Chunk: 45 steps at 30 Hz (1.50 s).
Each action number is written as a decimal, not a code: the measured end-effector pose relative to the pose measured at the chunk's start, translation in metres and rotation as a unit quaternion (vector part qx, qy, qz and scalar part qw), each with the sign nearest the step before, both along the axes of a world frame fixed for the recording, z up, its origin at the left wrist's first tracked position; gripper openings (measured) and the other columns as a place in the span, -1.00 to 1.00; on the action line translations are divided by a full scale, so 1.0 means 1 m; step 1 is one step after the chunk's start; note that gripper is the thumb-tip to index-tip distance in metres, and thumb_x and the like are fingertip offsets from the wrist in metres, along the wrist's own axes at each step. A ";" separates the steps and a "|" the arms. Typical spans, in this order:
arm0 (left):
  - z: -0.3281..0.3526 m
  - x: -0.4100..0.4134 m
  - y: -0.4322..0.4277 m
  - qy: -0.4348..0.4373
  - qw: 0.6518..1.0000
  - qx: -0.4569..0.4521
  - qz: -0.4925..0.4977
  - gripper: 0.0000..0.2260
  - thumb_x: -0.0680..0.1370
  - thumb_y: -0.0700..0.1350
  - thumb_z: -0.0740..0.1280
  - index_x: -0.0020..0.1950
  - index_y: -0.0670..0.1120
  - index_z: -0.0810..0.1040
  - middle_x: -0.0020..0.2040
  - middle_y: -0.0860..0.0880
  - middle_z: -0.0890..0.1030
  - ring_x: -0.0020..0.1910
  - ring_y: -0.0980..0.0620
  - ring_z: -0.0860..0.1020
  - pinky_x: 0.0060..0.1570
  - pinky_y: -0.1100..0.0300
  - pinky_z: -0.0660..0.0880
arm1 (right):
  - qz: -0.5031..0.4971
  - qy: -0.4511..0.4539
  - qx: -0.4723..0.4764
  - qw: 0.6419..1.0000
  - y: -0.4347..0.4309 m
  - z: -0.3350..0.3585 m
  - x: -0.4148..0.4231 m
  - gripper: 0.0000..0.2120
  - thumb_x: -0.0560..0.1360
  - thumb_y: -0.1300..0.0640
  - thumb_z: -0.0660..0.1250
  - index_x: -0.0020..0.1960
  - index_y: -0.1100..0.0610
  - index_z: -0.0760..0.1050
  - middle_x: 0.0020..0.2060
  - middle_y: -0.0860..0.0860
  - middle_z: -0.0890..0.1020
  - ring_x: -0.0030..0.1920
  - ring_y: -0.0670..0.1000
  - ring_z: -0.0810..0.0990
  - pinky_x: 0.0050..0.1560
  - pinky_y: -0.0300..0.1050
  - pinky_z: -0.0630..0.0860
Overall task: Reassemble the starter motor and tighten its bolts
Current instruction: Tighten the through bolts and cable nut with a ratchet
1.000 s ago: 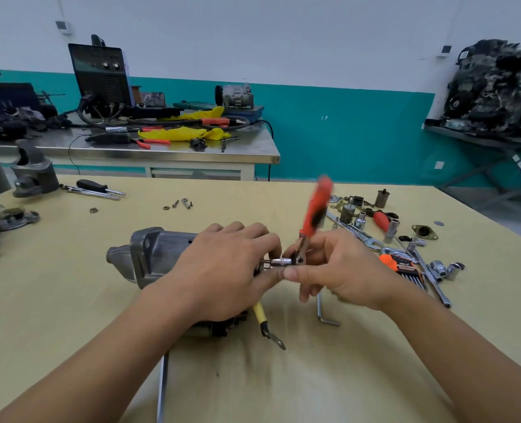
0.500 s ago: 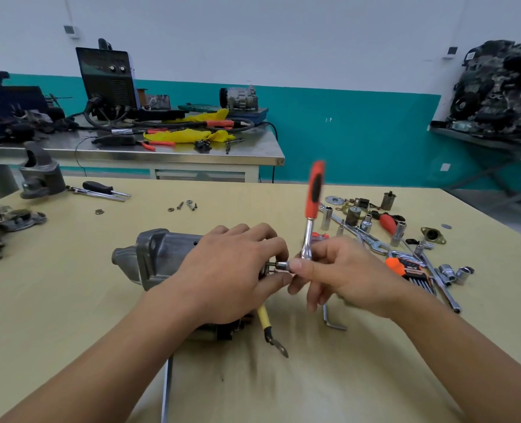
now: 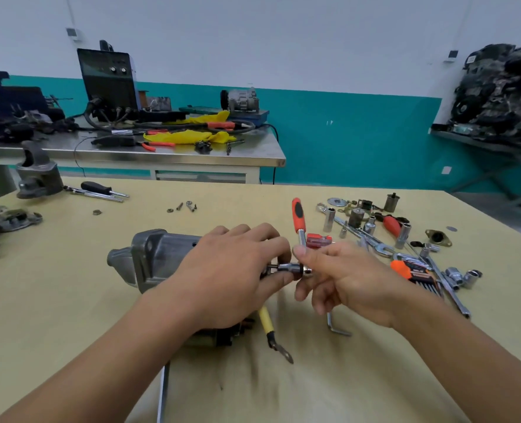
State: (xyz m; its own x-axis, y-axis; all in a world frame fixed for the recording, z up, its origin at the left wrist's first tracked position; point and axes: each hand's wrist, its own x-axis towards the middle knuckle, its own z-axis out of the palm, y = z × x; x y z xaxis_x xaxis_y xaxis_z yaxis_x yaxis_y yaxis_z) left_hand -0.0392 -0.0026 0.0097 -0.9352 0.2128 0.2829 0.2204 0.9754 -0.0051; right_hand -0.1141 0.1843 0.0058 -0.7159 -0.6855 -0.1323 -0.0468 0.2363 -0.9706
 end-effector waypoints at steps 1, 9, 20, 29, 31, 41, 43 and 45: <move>0.000 0.000 0.000 -0.001 1.000 0.001 -0.002 -0.66 0.56 0.33 -0.10 0.13 0.25 0.36 0.25 0.22 0.42 0.11 0.10 0.45 0.08 0.08 0.35 | -0.001 -0.024 -0.001 1.000 0.000 0.000 0.000 -0.54 0.31 -0.26 0.42 -0.11 0.14 0.63 -0.28 0.15 0.70 -0.48 0.01 0.57 -0.42 -0.22 0.46; -0.002 -0.001 0.000 0.003 1.000 -0.005 0.002 -0.56 0.59 0.31 -0.15 0.15 0.22 0.45 0.22 0.21 0.44 0.07 0.09 0.43 0.06 0.08 0.35 | 0.032 0.177 -0.015 0.984 0.009 0.003 -0.003 -0.75 0.31 0.11 0.60 -0.03 0.09 0.70 -0.34 0.05 0.70 -0.33 0.01 0.67 -0.27 -0.26 0.54; -0.002 -0.001 -0.002 0.005 1.000 -0.001 -0.010 -0.64 0.58 0.31 -0.08 0.14 0.25 0.43 0.23 0.24 0.43 0.05 0.11 0.42 0.04 0.09 0.34 | 0.022 0.154 0.011 0.988 0.008 0.005 -0.002 -0.71 0.30 -0.01 0.58 -0.05 0.12 0.70 -0.26 0.07 0.72 -0.33 -0.01 0.65 -0.29 -0.24 0.51; -0.003 -0.002 -0.002 0.008 1.000 0.010 -0.011 -0.70 0.56 0.32 -0.02 0.13 0.26 0.38 0.26 0.22 0.42 0.08 0.11 0.44 0.03 0.10 0.32 | 0.005 0.007 0.009 1.000 0.002 0.003 0.000 -0.52 0.24 -0.29 0.46 -0.12 0.11 0.68 -0.23 0.14 0.73 -0.47 -0.01 0.57 -0.39 -0.20 0.46; -0.003 -0.002 -0.002 0.009 1.000 0.009 -0.015 -0.71 0.57 0.32 -0.04 0.12 0.26 0.37 0.27 0.23 0.41 0.07 0.11 0.44 0.03 0.10 0.33 | 0.008 0.015 0.000 1.000 0.003 0.002 -0.002 -0.60 0.24 -0.23 0.50 -0.15 0.08 0.71 -0.24 0.13 0.73 -0.44 -0.02 0.58 -0.37 -0.22 0.47; -0.003 -0.003 -0.002 0.005 1.000 0.010 -0.008 -0.56 0.56 0.33 -0.09 0.15 0.21 0.49 0.23 0.22 0.45 0.08 0.11 0.45 0.05 0.07 0.36 | 0.004 0.051 0.004 0.999 0.004 0.003 -0.004 -0.57 0.24 -0.23 0.49 -0.12 0.10 0.70 -0.22 0.10 0.74 -0.46 -0.02 0.58 -0.40 -0.22 0.47; -0.003 -0.002 -0.003 0.008 1.000 0.013 -0.010 -0.61 0.55 0.34 -0.04 0.15 0.23 0.44 0.25 0.22 0.44 0.08 0.11 0.45 0.06 0.07 0.36 | -0.005 -0.022 0.005 1.000 0.001 0.000 -0.003 -0.55 0.28 -0.26 0.45 -0.15 0.13 0.63 -0.27 0.13 0.71 -0.51 -0.02 0.52 -0.43 -0.22 0.45; -0.003 -0.002 -0.003 0.008 1.000 0.013 -0.014 -0.65 0.55 0.32 -0.04 0.14 0.24 0.42 0.25 0.22 0.44 0.08 0.10 0.45 0.07 0.07 0.37 | -0.005 -0.038 -0.003 0.999 0.001 -0.001 -0.004 -0.59 0.28 -0.25 0.47 -0.17 0.11 0.65 -0.29 0.13 0.70 -0.50 -0.04 0.52 -0.42 -0.24 0.44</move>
